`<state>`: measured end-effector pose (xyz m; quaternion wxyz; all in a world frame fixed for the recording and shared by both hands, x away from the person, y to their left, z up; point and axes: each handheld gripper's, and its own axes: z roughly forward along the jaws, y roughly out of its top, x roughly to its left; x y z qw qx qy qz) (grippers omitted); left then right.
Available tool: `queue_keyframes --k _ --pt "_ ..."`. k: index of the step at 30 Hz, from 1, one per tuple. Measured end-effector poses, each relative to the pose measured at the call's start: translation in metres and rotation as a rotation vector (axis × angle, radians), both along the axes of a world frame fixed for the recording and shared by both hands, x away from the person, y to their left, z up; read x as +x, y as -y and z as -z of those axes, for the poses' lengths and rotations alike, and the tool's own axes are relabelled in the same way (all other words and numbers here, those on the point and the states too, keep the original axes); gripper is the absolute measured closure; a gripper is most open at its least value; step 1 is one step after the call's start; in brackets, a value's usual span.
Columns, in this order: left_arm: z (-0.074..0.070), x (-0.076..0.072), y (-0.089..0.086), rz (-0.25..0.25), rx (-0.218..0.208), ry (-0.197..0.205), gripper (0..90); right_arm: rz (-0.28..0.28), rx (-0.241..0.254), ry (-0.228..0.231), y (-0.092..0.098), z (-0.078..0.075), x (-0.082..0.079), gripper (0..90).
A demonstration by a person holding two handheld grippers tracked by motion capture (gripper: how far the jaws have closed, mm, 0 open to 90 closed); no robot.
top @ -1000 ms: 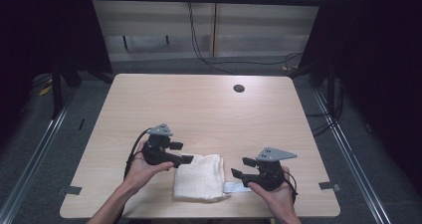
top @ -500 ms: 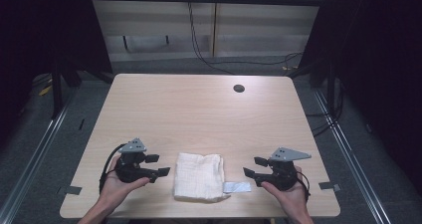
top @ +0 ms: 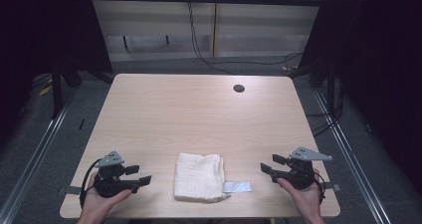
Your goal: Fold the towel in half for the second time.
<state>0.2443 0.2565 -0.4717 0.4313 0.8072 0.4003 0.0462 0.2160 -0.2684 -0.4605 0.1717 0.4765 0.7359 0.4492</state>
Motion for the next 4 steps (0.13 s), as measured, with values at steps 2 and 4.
queue_keyframes --k 2,4 --pt "-0.0023 -0.0007 -0.0018 0.022 0.008 -0.006 30.9 0.006 -0.017 0.016 0.0019 0.0004 -0.0010 37.7" --pt "-0.0063 -0.0012 -0.0023 0.019 -0.001 0.025 30.8 0.008 -0.030 0.020 0.0050 0.0028 -0.0003 37.3"
